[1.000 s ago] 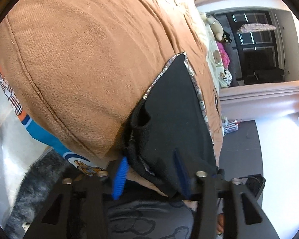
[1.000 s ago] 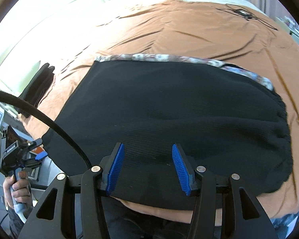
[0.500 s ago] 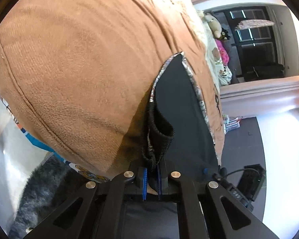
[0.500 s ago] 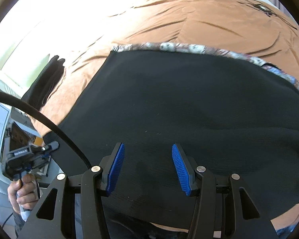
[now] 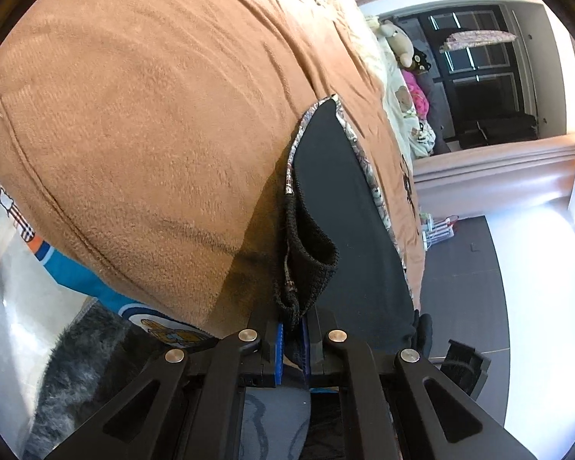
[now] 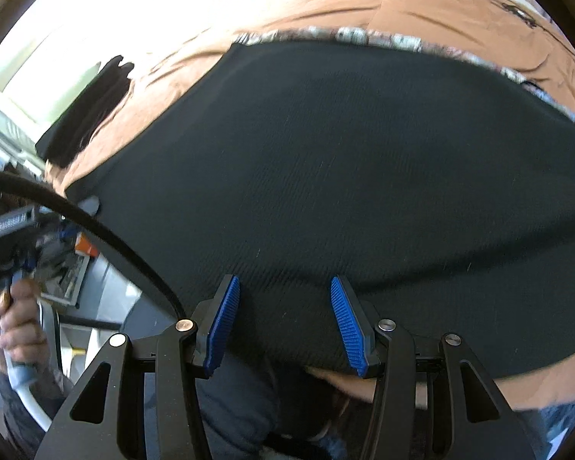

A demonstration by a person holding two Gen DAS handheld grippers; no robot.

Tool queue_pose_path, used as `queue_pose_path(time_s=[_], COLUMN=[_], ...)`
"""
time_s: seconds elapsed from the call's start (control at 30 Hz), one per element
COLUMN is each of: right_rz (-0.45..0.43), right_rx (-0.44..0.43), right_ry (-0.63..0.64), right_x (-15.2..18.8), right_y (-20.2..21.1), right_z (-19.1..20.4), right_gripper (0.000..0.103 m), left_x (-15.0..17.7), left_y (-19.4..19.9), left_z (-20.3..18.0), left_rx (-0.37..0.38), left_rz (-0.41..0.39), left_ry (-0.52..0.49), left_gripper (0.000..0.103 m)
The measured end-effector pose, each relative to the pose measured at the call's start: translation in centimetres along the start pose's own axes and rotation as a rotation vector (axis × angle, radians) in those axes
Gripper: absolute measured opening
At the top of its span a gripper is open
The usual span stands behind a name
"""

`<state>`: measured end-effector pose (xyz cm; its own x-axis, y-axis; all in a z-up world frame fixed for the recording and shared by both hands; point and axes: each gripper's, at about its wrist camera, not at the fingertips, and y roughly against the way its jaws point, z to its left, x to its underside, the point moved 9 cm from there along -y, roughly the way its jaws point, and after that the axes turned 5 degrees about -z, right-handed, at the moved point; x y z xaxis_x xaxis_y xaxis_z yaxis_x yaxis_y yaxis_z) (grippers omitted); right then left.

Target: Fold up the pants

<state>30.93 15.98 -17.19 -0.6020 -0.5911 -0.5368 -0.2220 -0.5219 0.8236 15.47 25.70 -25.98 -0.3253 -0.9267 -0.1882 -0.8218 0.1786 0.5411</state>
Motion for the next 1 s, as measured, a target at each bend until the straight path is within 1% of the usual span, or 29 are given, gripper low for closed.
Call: queue_pose_path(time_s=[0.07,0.13,0.2,0.23,0.27,0.33,0.4,0.43,0.47,0.5,0.67,0.7,0.87,1.0], right_rz=[0.004,-0.005,-0.029,-0.039,-0.054,-0.085,-0.105,-0.108,-0.109,-0.104,-0.071,-0.064,-0.077,-0.085], right_rx=[-0.006,-0.023,-0.025,-0.027,-0.027,-0.013,0.003,0.006,0.013,0.030,0.078,0.084,0.127,0.152], right_ry=[-0.003,-0.017,-0.016,-0.016,-0.017,-0.019,-0.035,-0.045,-0.055,-0.067,-0.118,-0.128,-0.142,-0.140], right_x=[0.0,-0.7,-1.7,-2.0,-2.5,-3.7,-5.1,-5.2,-5.6,-6.0,-7.2,-7.5,-9.4,-10.9], right_y=[0.6,1.3,2.3,2.7,3.1,3.5,3.3,3.2,2.8,2.1,-1.1,-1.7,-2.9,-3.5], right_z=[-0.2,-0.3,-0.6,-0.7,-0.7,-1.2,-1.8,-2.2,-2.7,-3.3,-5.8,-6.2,-6.9,-7.4], right_gripper=[0.048,0.048,0.048,0.048,0.048,0.048,0.048,0.048,0.048,0.048,0.047,0.043,0.036,0.025], left_x=[0.2,0.2,0.3,0.4,0.4,0.5,0.4,0.3,0.3,0.3,0.3,0.2,0.1,-0.1], left_y=[-0.2,-0.2,-0.4,-0.4,-0.6,-1.0,-1.2,-1.2,-1.2,-1.2,-0.8,-0.8,-1.1,-1.3], left_z=[0.3,0.5,0.4,0.5,0.6,0.9,1.2,1.3,1.3,1.3,1.1,1.1,1.3,1.3], left_rx=[-0.012,-0.014,0.000,0.004,0.007,0.001,-0.001,0.007,0.013,0.009,0.008,0.006,-0.020,-0.023], left_rz=[0.005,0.005,0.006,0.006,0.004,0.002,-0.010,-0.018,-0.028,-0.032,-0.046,-0.045,-0.046,-0.061], left_ry=[0.007,0.014,0.023,0.032,0.045,0.053,0.066,0.074,0.080,0.083,0.088,0.092,0.120,0.148], left_gripper=[0.008,0.009,0.016,0.022,0.024,0.024,0.024,0.019,0.009,0.007,0.006,0.006,0.007,0.007])
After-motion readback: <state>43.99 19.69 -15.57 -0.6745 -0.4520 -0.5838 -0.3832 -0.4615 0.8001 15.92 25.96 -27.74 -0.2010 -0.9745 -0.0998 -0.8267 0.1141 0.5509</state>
